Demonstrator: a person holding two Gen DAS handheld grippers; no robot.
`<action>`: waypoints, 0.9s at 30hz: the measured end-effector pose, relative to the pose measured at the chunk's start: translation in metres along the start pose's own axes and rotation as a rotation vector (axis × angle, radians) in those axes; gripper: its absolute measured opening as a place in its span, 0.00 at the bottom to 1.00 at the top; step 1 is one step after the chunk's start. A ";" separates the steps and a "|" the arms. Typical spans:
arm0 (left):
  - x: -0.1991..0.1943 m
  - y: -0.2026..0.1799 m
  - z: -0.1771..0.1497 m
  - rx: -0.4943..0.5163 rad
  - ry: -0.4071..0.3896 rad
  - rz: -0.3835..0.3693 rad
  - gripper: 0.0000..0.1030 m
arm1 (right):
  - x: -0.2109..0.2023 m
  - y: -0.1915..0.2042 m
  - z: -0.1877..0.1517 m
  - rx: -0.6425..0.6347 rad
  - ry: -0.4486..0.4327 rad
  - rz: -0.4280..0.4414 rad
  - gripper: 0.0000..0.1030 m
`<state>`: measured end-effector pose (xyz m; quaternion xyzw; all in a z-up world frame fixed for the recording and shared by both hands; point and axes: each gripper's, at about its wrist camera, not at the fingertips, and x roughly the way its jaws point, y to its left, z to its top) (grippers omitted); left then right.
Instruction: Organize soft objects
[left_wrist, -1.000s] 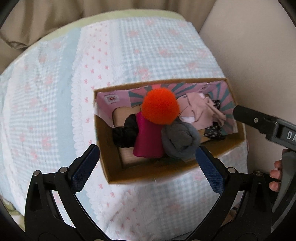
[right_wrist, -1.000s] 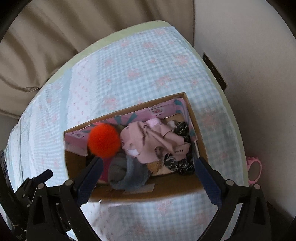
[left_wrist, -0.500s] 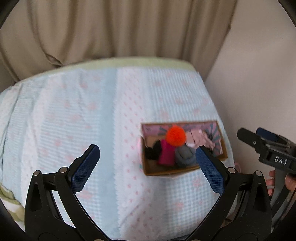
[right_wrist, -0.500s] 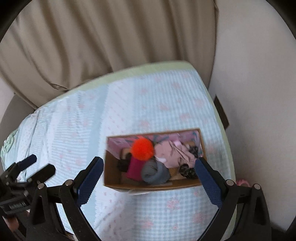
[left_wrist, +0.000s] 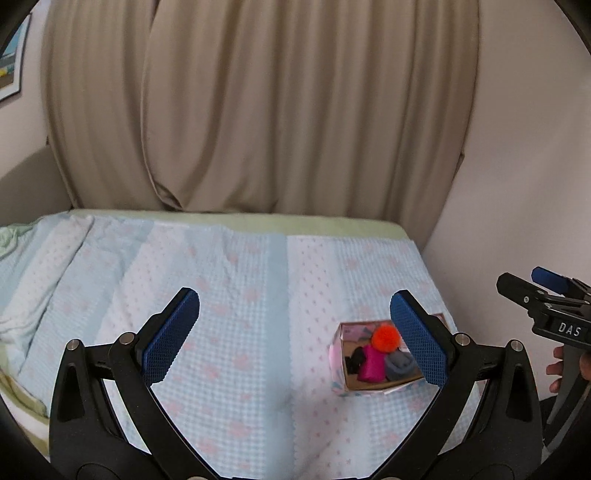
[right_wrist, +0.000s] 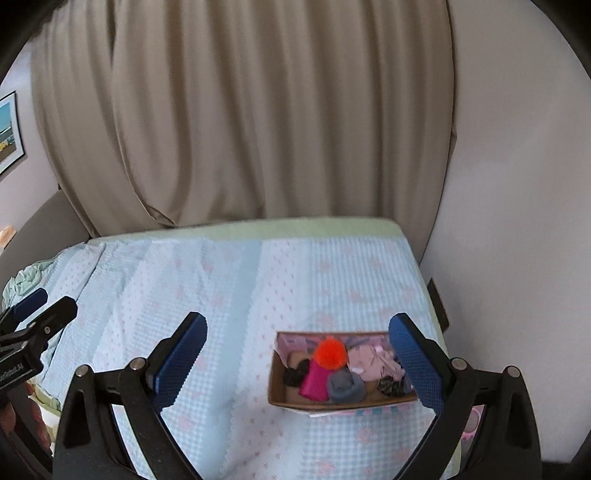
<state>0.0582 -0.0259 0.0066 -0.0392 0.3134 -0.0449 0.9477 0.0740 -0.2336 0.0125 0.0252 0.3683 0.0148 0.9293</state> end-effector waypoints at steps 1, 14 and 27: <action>-0.006 0.005 0.001 -0.001 -0.014 -0.004 1.00 | -0.008 0.008 0.001 -0.004 -0.018 -0.002 0.95; -0.060 0.028 -0.005 0.000 -0.138 0.001 1.00 | -0.067 0.057 -0.010 -0.059 -0.167 -0.053 0.95; -0.070 0.024 -0.009 0.022 -0.157 0.002 1.00 | -0.077 0.058 -0.015 -0.030 -0.175 -0.066 0.95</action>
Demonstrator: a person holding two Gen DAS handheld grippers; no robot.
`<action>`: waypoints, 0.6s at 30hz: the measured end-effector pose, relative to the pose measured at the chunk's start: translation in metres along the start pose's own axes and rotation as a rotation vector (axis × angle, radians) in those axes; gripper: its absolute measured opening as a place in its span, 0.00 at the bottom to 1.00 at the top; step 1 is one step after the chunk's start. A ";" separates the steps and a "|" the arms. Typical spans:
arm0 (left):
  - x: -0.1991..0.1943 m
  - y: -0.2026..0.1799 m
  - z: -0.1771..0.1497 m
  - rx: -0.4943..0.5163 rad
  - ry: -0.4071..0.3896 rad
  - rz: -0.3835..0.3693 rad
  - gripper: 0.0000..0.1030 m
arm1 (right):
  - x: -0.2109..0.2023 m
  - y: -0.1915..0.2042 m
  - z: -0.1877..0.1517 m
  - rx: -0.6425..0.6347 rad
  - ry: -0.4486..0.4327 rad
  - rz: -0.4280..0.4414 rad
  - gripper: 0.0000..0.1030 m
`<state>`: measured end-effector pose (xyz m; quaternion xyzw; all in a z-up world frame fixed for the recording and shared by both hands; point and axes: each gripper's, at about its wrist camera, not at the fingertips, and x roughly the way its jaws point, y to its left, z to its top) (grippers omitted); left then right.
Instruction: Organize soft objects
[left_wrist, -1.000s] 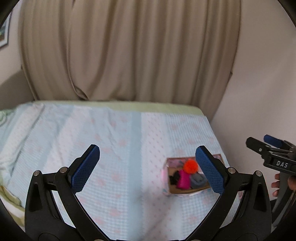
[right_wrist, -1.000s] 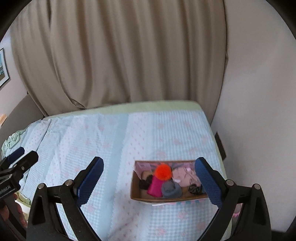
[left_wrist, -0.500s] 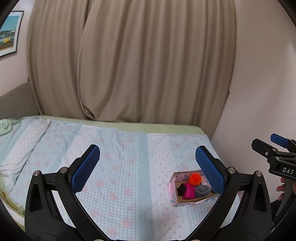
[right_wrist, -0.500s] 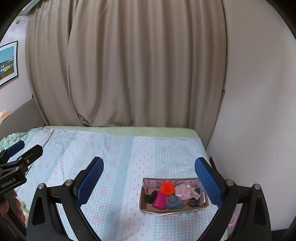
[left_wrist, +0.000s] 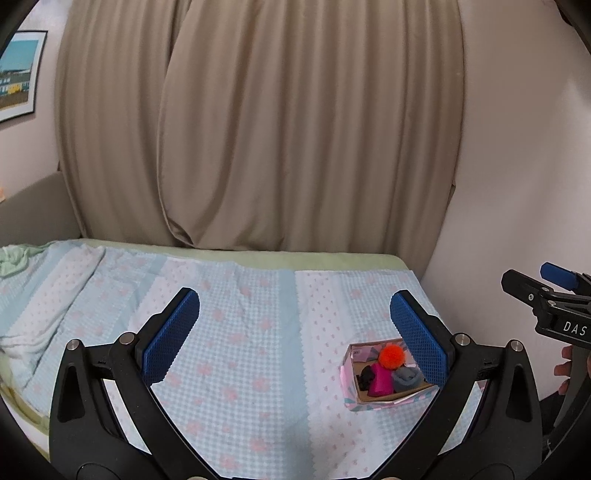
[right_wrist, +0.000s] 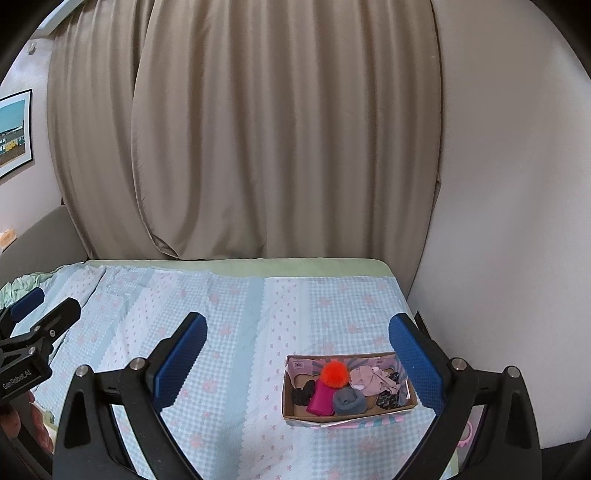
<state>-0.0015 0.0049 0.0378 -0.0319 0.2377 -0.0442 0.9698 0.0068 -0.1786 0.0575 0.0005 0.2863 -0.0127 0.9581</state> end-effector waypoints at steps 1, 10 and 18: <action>0.000 0.000 0.000 0.001 0.000 0.000 1.00 | 0.000 0.000 0.000 0.001 -0.001 -0.001 0.95; -0.002 -0.004 -0.002 0.010 -0.006 0.006 1.00 | -0.002 0.000 -0.001 0.005 -0.005 -0.003 0.95; -0.002 -0.007 -0.005 0.012 0.001 0.011 1.00 | -0.003 0.000 -0.001 0.004 -0.005 -0.004 0.95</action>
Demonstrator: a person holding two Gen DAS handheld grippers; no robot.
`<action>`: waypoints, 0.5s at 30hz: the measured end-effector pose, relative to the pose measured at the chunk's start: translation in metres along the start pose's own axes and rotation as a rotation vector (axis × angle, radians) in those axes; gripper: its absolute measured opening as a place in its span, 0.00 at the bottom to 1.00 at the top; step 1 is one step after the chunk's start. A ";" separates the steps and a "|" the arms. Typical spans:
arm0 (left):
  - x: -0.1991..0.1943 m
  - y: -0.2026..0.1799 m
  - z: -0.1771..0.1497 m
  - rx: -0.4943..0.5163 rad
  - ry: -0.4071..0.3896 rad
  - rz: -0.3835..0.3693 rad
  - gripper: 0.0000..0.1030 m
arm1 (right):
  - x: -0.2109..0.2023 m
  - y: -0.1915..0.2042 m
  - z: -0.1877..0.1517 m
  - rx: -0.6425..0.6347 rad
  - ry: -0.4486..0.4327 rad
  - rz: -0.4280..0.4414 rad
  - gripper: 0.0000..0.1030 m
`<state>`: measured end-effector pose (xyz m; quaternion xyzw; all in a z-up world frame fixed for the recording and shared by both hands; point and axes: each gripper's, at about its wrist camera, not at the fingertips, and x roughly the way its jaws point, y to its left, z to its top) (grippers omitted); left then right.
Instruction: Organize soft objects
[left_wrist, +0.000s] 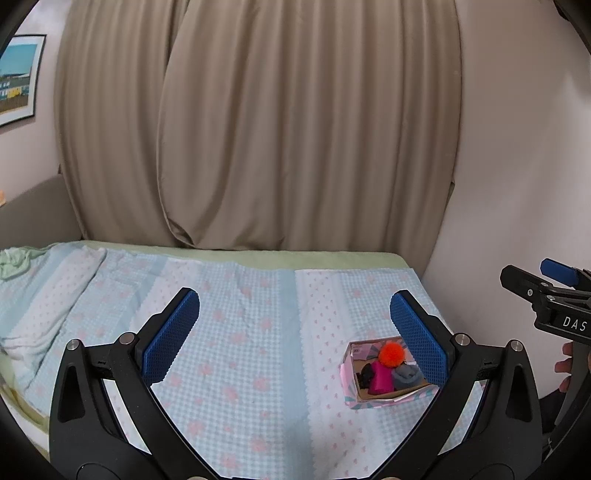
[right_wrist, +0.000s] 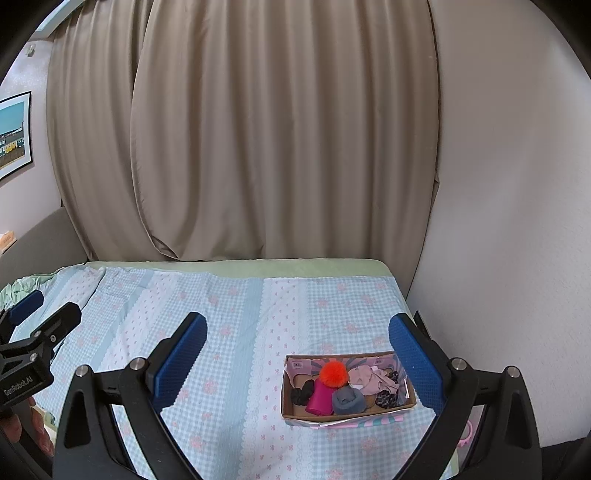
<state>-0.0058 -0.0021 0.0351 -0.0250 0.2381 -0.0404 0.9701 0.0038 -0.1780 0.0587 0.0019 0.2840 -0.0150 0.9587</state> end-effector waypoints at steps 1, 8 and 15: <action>-0.001 0.000 0.001 0.000 0.000 0.000 1.00 | 0.000 0.000 0.000 -0.001 0.001 0.000 0.95; -0.003 0.000 0.000 -0.004 0.001 -0.002 1.00 | -0.002 -0.001 -0.002 0.000 0.001 -0.002 0.95; -0.006 -0.003 -0.003 0.000 -0.006 -0.004 1.00 | -0.004 -0.002 -0.002 0.002 -0.001 -0.004 0.95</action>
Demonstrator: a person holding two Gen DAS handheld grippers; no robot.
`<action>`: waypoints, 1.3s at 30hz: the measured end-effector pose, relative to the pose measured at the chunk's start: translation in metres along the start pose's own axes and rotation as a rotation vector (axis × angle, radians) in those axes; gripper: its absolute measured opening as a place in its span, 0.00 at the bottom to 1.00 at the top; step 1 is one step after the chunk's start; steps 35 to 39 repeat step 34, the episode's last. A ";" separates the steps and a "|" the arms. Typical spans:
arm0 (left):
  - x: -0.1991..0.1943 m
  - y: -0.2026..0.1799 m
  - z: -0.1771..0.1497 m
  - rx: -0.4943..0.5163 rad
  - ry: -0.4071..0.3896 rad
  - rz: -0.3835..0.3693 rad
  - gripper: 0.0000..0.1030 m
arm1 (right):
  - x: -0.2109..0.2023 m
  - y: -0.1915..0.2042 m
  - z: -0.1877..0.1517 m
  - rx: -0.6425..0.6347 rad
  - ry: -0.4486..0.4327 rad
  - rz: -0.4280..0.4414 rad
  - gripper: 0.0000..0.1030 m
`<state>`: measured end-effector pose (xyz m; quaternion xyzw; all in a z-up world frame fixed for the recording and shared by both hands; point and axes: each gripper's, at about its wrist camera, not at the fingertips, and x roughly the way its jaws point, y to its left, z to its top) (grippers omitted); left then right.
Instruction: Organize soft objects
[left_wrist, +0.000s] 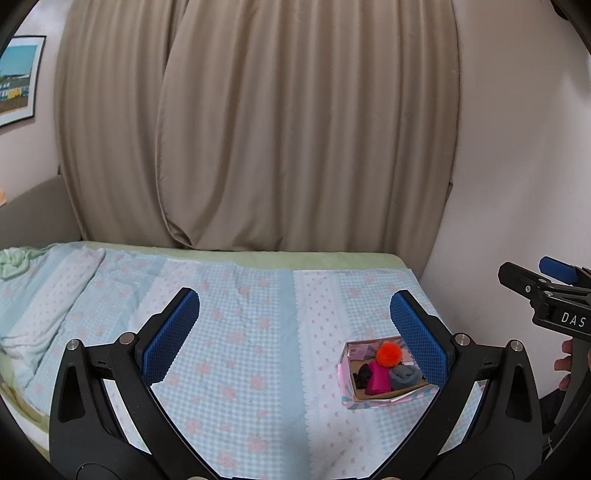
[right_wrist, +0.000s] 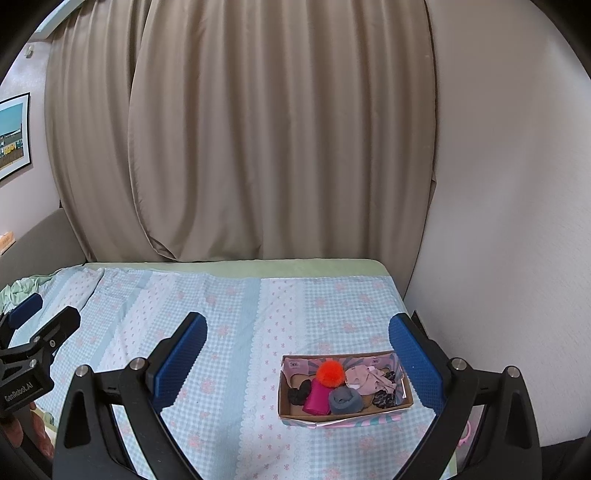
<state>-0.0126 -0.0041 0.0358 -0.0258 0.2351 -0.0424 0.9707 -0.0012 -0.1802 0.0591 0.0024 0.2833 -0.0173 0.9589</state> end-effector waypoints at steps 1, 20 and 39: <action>0.000 0.000 0.000 0.000 0.000 0.000 1.00 | 0.000 0.000 0.000 -0.001 0.000 -0.001 0.95; 0.003 -0.007 0.005 0.025 -0.011 0.026 1.00 | 0.002 -0.003 0.006 0.007 -0.006 0.004 0.95; 0.014 -0.007 0.007 0.028 -0.022 0.064 1.00 | 0.012 -0.001 0.009 0.020 0.006 0.008 0.95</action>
